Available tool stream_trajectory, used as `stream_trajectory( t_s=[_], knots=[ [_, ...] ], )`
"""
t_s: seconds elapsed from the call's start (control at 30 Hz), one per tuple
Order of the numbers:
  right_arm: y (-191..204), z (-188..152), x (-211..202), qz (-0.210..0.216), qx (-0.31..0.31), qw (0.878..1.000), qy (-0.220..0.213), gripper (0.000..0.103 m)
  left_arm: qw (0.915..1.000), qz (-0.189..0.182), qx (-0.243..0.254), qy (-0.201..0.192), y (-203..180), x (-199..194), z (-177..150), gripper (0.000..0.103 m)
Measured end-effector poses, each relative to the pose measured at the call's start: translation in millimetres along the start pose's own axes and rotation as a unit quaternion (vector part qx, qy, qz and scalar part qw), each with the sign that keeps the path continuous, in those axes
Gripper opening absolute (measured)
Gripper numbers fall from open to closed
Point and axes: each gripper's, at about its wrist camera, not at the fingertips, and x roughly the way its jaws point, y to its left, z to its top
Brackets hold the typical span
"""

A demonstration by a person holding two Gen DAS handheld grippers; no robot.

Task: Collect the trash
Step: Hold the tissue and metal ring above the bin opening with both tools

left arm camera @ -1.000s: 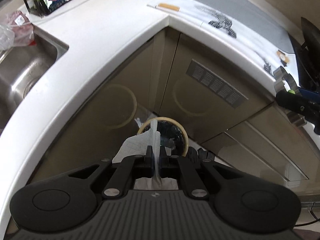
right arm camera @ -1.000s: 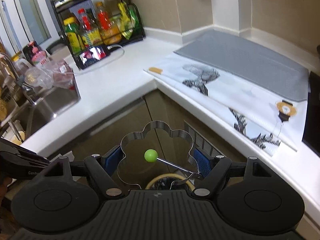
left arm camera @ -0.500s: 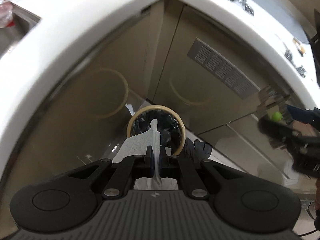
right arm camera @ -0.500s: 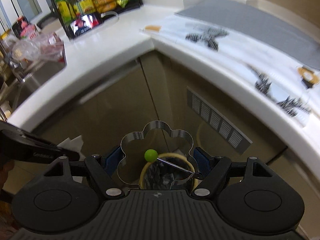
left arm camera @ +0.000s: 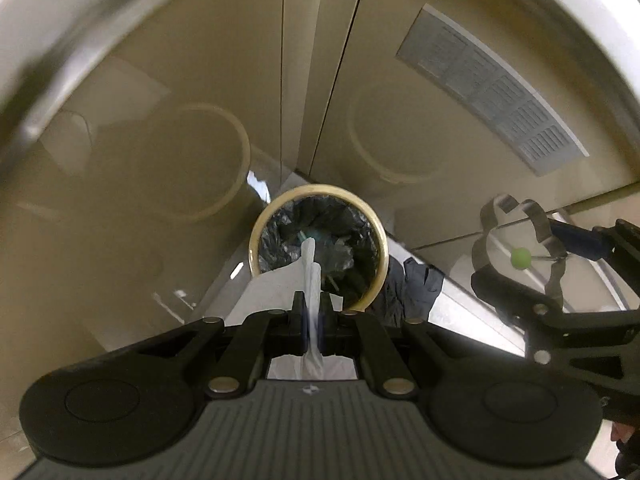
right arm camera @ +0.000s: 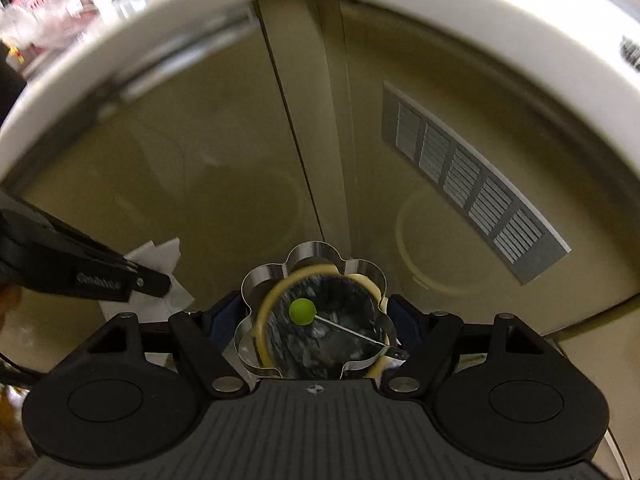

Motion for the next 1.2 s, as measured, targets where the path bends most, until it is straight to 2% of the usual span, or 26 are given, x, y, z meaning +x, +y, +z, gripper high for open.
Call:
stream_trajectory(
  t_s=[0.17, 0.67, 1.07, 1.2],
  knots=[
    [-3, -4, 28, -0.004, -0.008, 1.000, 0.020, 0.080, 0.9996, 0.023, 0.006, 0.016, 0, 28, 9, 0.004],
    [-7, -7, 98, -0.008, -0.026, 0.998, 0.060, 0.080, 0.9982, 0.034, 0.012, 0.048, -2, 91, 21, 0.004],
    [-8, -3, 114, -0.009, -0.022, 0.997, 0.071, 0.080, 0.9975, 0.040, 0.019, 0.056, -7, 112, 23, 0.004],
    [-7, 0, 105, -0.011, -0.023, 0.997, 0.075, 0.080, 0.9971, 0.042, 0.020, 0.061, -6, 119, 21, 0.004]
  ],
)
